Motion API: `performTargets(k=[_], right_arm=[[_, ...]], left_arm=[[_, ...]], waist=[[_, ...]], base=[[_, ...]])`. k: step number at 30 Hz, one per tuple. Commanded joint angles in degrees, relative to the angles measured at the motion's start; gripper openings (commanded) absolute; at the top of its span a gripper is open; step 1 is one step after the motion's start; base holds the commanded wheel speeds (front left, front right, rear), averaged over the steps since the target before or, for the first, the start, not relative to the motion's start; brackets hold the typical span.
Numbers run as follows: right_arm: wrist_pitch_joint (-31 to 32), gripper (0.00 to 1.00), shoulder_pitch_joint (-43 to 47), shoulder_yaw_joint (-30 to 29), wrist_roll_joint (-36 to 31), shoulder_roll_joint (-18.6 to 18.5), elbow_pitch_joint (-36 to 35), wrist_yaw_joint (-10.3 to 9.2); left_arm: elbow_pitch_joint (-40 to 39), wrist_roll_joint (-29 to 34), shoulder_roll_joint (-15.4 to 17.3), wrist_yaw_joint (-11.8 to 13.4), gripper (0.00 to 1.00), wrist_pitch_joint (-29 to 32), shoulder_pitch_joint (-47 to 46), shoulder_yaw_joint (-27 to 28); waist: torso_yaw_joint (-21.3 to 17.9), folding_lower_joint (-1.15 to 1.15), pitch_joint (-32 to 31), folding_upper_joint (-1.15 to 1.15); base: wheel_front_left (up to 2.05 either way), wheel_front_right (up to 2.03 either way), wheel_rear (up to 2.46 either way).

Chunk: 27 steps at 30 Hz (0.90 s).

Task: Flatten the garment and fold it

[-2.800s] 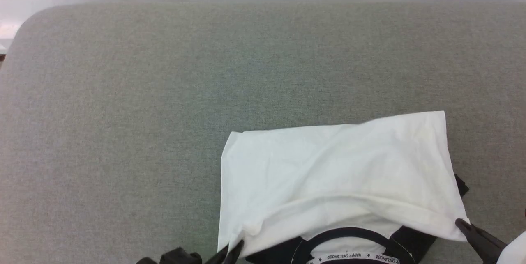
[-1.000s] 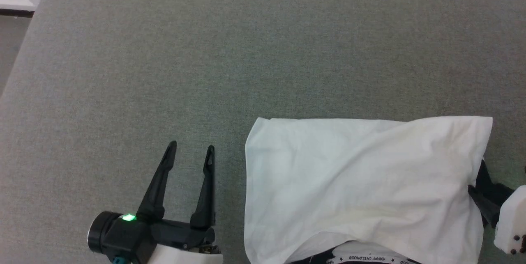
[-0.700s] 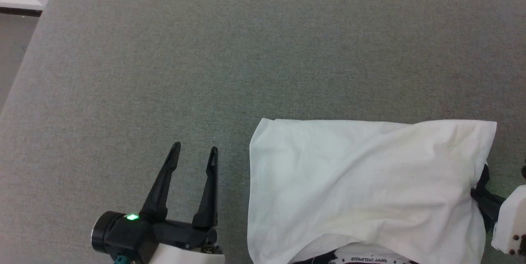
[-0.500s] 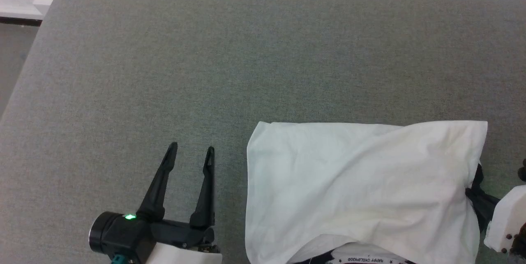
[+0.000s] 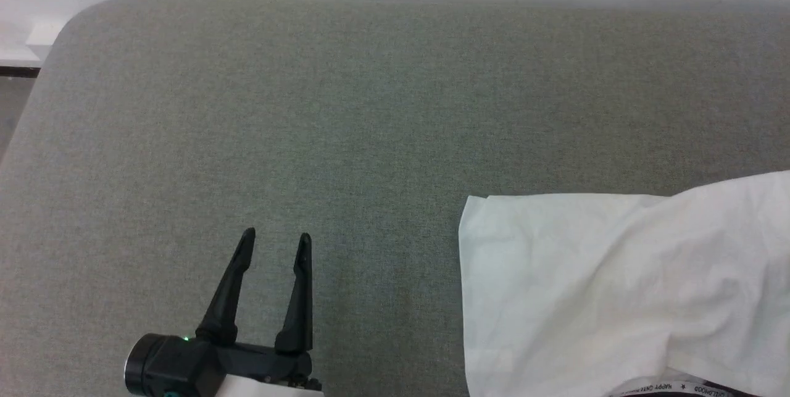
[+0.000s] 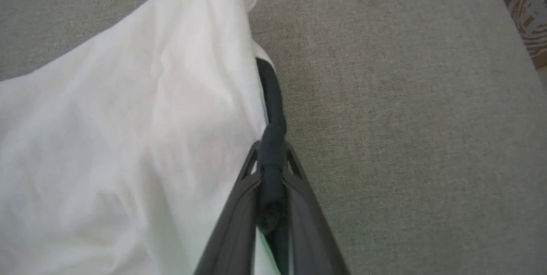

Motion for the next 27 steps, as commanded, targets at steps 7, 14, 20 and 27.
performTargets(k=[7, 14, 20, 27], right_arm=[[2.91, 0.00, 0.11, 3.65, 2.39, 2.42, -7.37, -0.12], [11.40, 0.00, 2.76, 11.15, 7.12, 5.31, -18.65, -0.12], [16.80, 0.00, 3.97, 16.20, 8.05, 7.14, -24.63, -0.12], [19.98, 0.00, 1.74, 23.48, 7.70, 9.48, -27.58, -0.12]], left_arm=[[0.66, -0.33, -0.44, -0.21, 1.00, -0.28, 0.84, 0.32], [0.71, -0.76, -0.85, -0.48, 1.00, -0.28, 1.50, 0.80], [0.57, -0.85, -1.18, -0.82, 1.00, -0.28, 1.60, 0.95], [0.98, -0.95, -1.60, -1.44, 1.00, -0.28, 1.66, 0.94]], waist=[[-0.77, 0.00, -1.24, 0.00], [-0.34, 0.00, -2.40, 0.00], [0.72, 0.00, -2.39, 0.00], [2.38, 0.00, -2.44, 0.00]], base=[[0.00, 0.00, 0.00], [0.00, 0.00, 0.00], [0.00, 0.00, 0.00], [0.00, 0.00, 0.00]])
